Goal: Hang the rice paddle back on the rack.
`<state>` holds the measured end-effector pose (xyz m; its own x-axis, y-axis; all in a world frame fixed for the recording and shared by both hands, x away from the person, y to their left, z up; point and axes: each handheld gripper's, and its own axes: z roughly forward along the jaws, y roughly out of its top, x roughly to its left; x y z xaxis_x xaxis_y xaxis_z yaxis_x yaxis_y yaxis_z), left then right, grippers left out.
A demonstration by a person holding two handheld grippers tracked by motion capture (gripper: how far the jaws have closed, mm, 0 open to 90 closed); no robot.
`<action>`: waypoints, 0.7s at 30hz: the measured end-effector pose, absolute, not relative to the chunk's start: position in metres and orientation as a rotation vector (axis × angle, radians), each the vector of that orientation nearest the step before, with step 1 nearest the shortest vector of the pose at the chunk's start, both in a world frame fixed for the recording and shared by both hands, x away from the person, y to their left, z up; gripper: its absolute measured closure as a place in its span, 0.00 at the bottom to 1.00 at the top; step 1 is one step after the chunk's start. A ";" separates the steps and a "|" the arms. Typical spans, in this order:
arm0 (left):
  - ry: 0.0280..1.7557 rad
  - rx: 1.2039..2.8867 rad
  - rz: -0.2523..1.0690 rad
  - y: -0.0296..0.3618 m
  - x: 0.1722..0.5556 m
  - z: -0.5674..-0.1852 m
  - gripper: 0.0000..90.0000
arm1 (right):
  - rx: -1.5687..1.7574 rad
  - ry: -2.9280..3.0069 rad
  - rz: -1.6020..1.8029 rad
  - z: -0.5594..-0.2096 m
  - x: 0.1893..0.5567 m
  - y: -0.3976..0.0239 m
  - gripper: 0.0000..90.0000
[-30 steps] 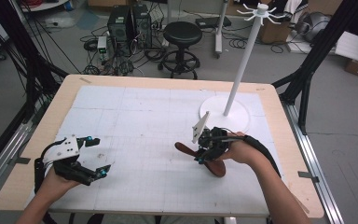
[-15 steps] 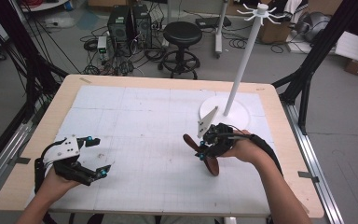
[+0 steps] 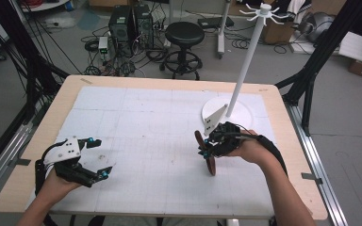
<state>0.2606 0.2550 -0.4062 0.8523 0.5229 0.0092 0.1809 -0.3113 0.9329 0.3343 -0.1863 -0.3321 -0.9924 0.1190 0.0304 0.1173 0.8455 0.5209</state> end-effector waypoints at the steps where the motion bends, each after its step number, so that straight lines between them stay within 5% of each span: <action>1: 0.525 1.887 0.374 0.255 0.261 -0.406 0.02 | 0.190 3.009 0.852 -0.332 0.335 -0.187 0.86; 21: 0.527 1.887 0.371 0.255 0.262 -0.407 0.02 | 0.255 2.934 0.990 -0.315 0.335 -0.207 0.87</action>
